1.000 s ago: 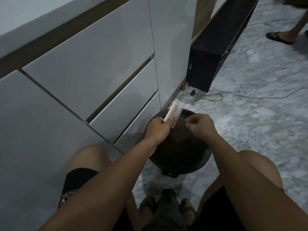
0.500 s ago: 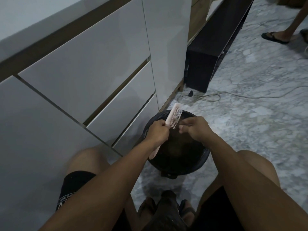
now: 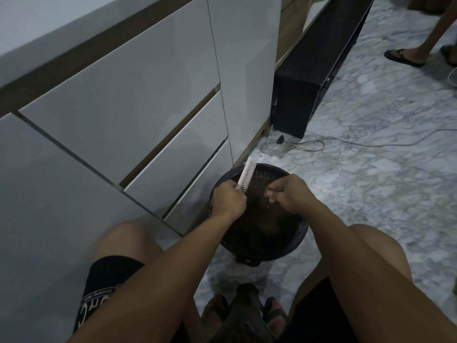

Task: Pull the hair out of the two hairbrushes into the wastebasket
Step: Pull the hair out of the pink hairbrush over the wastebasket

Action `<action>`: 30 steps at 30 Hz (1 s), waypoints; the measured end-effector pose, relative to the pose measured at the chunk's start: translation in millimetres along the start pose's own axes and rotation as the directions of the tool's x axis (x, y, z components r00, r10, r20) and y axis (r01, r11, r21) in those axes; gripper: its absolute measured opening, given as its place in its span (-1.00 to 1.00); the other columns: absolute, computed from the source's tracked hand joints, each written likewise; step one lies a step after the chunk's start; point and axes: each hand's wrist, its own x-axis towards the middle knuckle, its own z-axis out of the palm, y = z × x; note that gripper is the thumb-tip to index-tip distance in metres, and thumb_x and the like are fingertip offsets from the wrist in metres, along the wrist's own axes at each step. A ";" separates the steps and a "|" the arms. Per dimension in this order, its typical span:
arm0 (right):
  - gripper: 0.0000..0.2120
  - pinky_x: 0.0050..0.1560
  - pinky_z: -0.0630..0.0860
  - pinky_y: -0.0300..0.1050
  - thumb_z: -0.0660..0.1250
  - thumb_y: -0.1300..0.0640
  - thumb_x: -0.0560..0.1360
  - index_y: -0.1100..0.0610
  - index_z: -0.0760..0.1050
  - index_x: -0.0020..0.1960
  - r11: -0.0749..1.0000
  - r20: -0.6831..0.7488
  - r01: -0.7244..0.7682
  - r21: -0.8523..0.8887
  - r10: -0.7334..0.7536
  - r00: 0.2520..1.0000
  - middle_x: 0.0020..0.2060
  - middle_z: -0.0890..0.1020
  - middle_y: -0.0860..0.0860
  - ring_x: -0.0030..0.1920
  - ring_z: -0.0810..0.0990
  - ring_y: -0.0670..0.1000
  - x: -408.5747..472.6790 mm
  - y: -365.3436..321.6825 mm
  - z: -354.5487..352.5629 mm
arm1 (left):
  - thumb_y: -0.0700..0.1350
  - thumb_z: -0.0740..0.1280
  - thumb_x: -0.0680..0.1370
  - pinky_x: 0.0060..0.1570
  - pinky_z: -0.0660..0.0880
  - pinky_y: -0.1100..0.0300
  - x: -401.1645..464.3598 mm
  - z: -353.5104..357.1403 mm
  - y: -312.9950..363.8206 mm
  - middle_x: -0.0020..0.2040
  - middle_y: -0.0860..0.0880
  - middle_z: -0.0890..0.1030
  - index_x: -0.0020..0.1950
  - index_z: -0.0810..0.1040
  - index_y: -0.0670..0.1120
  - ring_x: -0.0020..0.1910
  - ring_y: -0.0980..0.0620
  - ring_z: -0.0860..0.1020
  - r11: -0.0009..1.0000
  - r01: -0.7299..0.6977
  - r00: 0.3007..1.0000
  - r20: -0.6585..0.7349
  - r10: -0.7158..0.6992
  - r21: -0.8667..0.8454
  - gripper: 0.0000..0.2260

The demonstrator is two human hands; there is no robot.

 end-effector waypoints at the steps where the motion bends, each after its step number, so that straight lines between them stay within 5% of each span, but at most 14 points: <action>1: -0.86 0.07 0.50 -0.14 0.38 0.27 0.49 0.12 0.68 -0.19 0.999 0.018 0.023 0.031 -0.024 1.000 -0.37 0.67 -0.06 -0.17 0.65 -0.05 -1.4 -0.7 0.1 | -0.16 0.20 0.65 -0.05 0.43 0.13 -0.9 -0.1 1.4 0.19 -0.22 0.63 0.20 0.60 -0.23 0.18 -0.20 0.57 1.000 0.001 1.000 -0.016 -0.001 0.014 -0.75; 8: -0.85 -0.03 0.50 -0.19 0.38 0.26 0.50 0.09 0.68 -0.17 0.982 0.095 0.148 0.117 -0.159 0.983 -0.39 0.68 -0.08 -0.22 0.65 -0.12 -8.1 -6.3 -2.8 | -0.15 0.21 0.65 0.05 0.49 0.06 -0.2 -0.8 4.7 0.21 -0.23 0.62 0.22 0.59 -0.25 0.19 -0.22 0.57 1.000 0.017 1.000 -0.003 -0.017 -0.012 -0.73; 13: -0.85 -0.10 0.45 -0.27 0.38 0.24 0.51 0.06 0.68 -0.15 0.978 0.114 0.176 0.111 -0.189 0.975 -0.41 0.67 -0.13 -0.25 0.63 -0.23 -9.9 -4.8 -5.0 | -0.21 0.23 0.62 0.17 0.52 -0.07 12.6 -13.5 -9.3 0.22 -0.26 0.61 0.28 0.55 -0.27 0.20 -0.28 0.57 0.980 0.157 0.988 0.004 -0.157 -0.120 -0.72; 16: -0.84 -0.12 0.45 -0.25 0.37 0.22 0.52 0.06 0.66 -0.19 0.981 0.014 0.180 0.067 -0.181 0.983 -0.35 0.67 -0.10 -0.20 0.64 -0.11 -3.0 -0.8 -1.3 | -0.20 0.22 0.63 0.03 0.61 -0.11 14.7 -16.4 -15.7 0.09 -0.27 0.64 0.20 0.59 -0.24 0.04 -0.26 0.63 0.979 0.121 0.992 0.066 -0.111 -0.165 -0.77; 20: -0.80 -0.15 0.45 -0.22 0.33 0.20 0.53 0.04 0.59 -0.25 0.994 -0.007 0.098 -0.039 -0.099 0.995 -0.32 0.66 -0.04 -0.22 0.60 -0.06 4.7 4.2 5.7 | -0.18 0.19 0.65 -0.41 0.48 0.20 11.7 -12.1 -12.5 -0.08 -0.16 0.59 0.17 0.54 -0.24 -0.32 0.00 0.52 0.959 0.143 0.978 0.181 -0.100 -0.245 -0.79; 25: -0.82 0.04 0.54 -0.05 0.26 0.21 0.52 0.17 0.65 -0.03 0.945 0.110 0.002 -0.326 0.036 0.993 -0.06 0.70 0.15 -0.02 0.64 0.16 5.0 15.6 13.8 | -0.19 0.17 0.64 -0.40 0.50 0.21 9.1 -9.6 -13.9 -0.05 -0.15 0.59 0.13 0.52 -0.18 -0.33 0.03 0.51 0.956 0.149 0.961 0.264 -0.080 -0.254 -0.83; 30: -0.67 0.24 0.51 0.04 0.23 0.23 0.51 0.17 0.56 0.25 0.914 0.152 -0.063 -0.401 0.134 0.979 0.22 0.60 0.17 0.21 0.56 0.21 5.9 18.2 13.4 | -0.21 0.16 0.64 -0.44 0.51 0.22 8.4 -8.6 -16.4 -0.11 -0.11 0.60 0.17 0.50 -0.15 -0.37 0.05 0.52 0.939 0.155 0.951 0.305 -0.058 -0.306 -0.83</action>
